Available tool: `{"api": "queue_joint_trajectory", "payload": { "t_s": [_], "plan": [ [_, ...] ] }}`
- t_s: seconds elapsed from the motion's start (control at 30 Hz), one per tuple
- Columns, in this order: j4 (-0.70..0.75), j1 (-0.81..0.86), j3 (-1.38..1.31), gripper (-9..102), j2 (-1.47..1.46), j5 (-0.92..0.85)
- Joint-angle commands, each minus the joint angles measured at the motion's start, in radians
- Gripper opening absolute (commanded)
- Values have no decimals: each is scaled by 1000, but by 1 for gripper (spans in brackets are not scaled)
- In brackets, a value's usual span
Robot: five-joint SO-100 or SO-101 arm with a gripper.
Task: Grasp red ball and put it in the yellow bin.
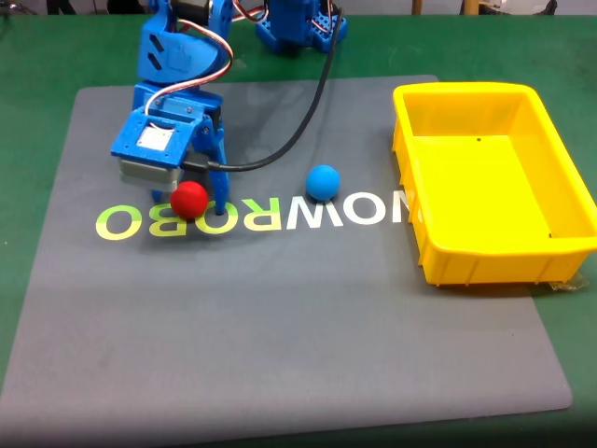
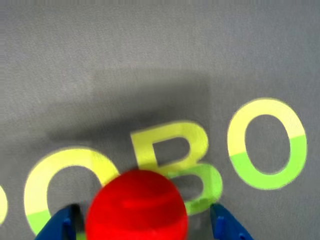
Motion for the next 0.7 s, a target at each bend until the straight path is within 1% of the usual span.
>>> {"api": "queue_joint_trajectory", "payload": {
  "t_s": [0.0, 0.27, 0.33, 0.5, 0.67],
  "plan": [
    [-28, -21, -80, 30, 0, 25],
    [-26, -35, -120, 28, -37, 26],
    [-21, -35, -120, 23, -38, 23],
    [-20, -35, -120, 1, -43, 31],
    [-23, -32, -120, 0, -44, 40]
  ]
}}
